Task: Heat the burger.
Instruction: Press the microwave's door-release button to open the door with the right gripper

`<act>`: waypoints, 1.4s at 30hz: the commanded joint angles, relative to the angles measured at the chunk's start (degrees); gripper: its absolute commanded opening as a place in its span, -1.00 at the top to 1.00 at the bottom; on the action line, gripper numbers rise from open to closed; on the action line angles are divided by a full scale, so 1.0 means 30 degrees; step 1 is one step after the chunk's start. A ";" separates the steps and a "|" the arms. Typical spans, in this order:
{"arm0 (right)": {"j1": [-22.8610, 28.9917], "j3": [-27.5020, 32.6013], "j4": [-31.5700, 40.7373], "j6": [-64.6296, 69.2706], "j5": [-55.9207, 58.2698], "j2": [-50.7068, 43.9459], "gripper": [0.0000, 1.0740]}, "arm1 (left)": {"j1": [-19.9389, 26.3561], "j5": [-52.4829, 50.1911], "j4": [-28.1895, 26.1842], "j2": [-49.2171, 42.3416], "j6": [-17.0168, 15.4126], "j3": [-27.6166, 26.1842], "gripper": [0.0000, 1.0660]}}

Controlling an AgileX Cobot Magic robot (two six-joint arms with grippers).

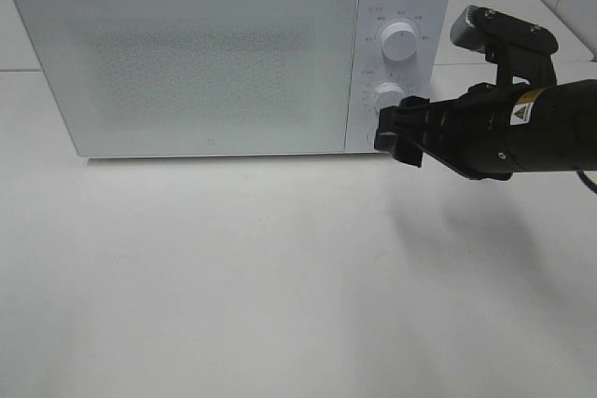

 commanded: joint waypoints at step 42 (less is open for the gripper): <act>-0.0172 -0.2311 -0.2559 -0.5500 2.1066 -1.4324 -0.35 | 0.0000 -0.0286 -0.0115 -0.0325 -0.0076 0.0038 -0.87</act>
